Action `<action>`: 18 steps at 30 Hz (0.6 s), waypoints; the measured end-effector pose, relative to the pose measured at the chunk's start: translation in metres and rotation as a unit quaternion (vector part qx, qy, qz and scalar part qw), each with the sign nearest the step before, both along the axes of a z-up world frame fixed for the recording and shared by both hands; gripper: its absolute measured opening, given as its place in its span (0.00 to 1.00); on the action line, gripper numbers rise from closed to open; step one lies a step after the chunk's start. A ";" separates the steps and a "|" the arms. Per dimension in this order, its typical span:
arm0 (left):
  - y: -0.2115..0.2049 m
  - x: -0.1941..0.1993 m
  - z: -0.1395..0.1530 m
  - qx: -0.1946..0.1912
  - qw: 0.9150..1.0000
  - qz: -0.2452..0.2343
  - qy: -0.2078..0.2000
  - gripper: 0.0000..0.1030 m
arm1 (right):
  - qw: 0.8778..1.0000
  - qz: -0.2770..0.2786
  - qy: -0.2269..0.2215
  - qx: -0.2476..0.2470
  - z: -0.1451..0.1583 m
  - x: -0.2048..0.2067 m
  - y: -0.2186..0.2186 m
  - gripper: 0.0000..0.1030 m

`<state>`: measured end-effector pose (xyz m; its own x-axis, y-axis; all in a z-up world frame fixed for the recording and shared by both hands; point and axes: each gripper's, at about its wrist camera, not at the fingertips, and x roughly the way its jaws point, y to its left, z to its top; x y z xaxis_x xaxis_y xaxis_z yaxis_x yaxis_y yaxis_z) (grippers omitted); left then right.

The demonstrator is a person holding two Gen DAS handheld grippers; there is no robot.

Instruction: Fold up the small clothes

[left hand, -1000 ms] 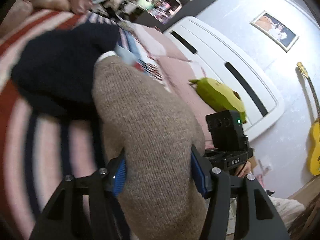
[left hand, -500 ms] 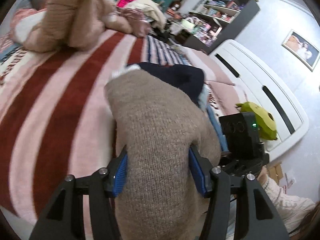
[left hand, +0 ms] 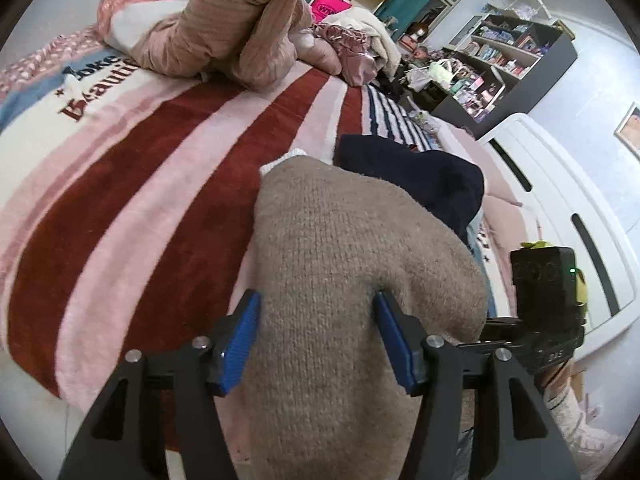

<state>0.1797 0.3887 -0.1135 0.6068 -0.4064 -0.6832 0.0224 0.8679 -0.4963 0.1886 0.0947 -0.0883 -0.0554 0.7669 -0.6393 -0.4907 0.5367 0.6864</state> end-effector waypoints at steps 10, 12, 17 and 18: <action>-0.003 -0.019 0.015 0.048 0.998 0.028 0.024 0.53 | 1.000 -0.018 -0.004 0.000 -0.005 -0.002 -0.027 0.56; -0.007 -0.027 0.023 0.057 0.998 0.036 0.017 0.53 | 1.000 -0.019 -0.013 -0.001 -0.014 0.005 -0.024 0.56; -0.028 -0.041 0.047 0.077 0.996 0.039 -0.011 0.55 | 0.999 -0.034 -0.034 0.010 -0.004 -0.005 -0.054 0.64; -0.035 -0.044 0.050 0.086 0.995 0.042 -0.014 0.55 | 0.998 -0.040 -0.039 0.013 -0.002 -0.008 -0.064 0.65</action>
<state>0.1353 0.3538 -0.0630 0.6529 -0.2322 -0.7210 -0.0419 0.9393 -0.3405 0.1801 0.0306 -0.0900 0.0552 0.7839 -0.6184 -0.4992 0.5581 0.6628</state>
